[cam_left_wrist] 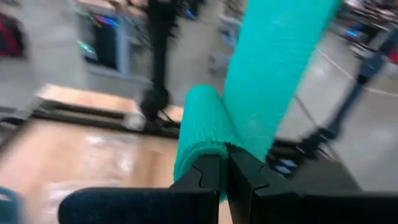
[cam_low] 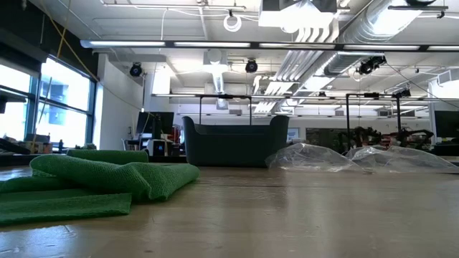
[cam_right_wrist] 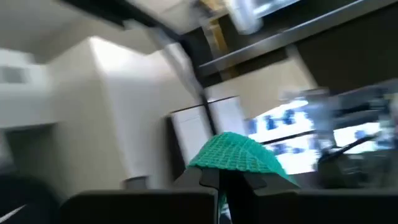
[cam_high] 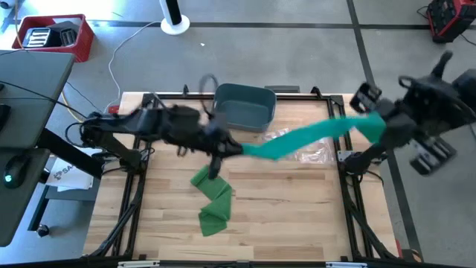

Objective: Roll bandage
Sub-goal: Roll the blue bandage

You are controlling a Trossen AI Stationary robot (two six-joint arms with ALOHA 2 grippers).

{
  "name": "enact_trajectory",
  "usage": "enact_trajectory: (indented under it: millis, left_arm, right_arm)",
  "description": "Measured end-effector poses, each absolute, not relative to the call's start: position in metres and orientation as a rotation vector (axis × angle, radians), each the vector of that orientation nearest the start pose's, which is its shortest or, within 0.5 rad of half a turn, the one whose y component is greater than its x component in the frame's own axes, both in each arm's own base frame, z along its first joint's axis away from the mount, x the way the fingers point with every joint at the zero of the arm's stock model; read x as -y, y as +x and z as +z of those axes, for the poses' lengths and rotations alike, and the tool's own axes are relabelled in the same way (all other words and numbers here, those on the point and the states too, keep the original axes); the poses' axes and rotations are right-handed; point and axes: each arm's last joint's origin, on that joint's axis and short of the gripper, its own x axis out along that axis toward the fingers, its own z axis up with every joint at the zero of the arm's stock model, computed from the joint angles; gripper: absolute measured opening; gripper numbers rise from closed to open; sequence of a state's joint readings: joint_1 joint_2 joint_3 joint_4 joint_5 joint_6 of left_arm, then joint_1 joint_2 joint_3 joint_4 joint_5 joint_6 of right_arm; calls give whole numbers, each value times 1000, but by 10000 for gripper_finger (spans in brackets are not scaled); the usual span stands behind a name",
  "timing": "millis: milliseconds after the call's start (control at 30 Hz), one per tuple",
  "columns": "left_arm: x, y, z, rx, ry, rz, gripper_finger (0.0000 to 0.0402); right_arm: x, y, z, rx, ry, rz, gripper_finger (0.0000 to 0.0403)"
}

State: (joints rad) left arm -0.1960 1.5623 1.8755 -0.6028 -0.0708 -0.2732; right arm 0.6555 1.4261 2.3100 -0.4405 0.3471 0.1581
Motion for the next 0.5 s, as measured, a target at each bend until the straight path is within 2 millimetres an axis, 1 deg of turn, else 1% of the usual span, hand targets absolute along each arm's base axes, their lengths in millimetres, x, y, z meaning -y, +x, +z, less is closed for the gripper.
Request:
enact_trajectory:
  millis: [133, 233, 333, 500]
  left_arm:
    - [88, 342, 455, -344, -289, -251, 1]
    - [107, 353, 450, -324, -332, -373, 1]
    - [118, 354, 458, -241, -369, -466, 1]
    - [123, 348, 486, 10, -379, -568, 0]
  right_arm:
    - [-81, 139, 633, 349, 392, 208, 0]
    - [-67, 134, 627, 290, 406, 98, 0]
    - [-55, 131, 615, 181, 407, 0, 0]
    - [-39, 128, 591, -21, 462, -146, 0]
